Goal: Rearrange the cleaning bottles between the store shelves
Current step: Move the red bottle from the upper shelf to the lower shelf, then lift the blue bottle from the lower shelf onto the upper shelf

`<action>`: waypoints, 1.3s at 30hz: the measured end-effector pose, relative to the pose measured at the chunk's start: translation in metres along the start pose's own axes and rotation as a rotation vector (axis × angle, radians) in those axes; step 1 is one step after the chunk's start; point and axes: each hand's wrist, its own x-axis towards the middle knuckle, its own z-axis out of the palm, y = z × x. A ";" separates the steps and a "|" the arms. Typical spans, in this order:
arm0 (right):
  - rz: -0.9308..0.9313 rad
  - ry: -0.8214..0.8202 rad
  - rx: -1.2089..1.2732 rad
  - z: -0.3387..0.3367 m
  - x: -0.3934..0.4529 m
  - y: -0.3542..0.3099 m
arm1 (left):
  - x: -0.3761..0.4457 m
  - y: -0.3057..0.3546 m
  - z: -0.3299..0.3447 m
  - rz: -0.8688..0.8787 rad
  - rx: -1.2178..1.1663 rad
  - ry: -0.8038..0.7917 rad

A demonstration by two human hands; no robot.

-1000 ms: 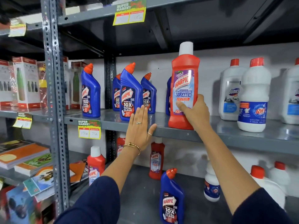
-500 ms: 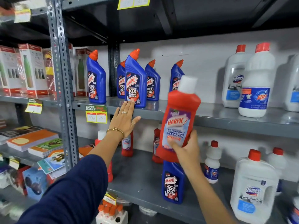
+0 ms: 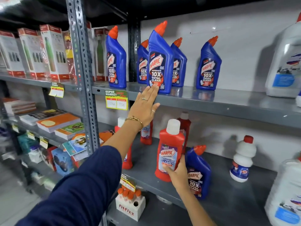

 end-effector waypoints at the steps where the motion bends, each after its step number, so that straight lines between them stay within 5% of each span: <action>1: 0.021 -0.018 -0.026 0.004 0.003 0.008 | 0.000 0.000 0.002 0.001 0.002 0.011; 20: 0.112 -0.081 -0.222 0.030 0.016 0.052 | 0.001 -0.001 0.008 -0.014 -0.024 0.043; 32: -0.471 0.224 -0.853 -0.012 -0.005 -0.017 | 0.002 0.043 -0.004 -0.074 0.001 -0.038; 39: -0.333 0.274 -0.873 -0.072 -0.012 -0.006 | 0.007 0.088 0.003 -0.010 0.003 -0.016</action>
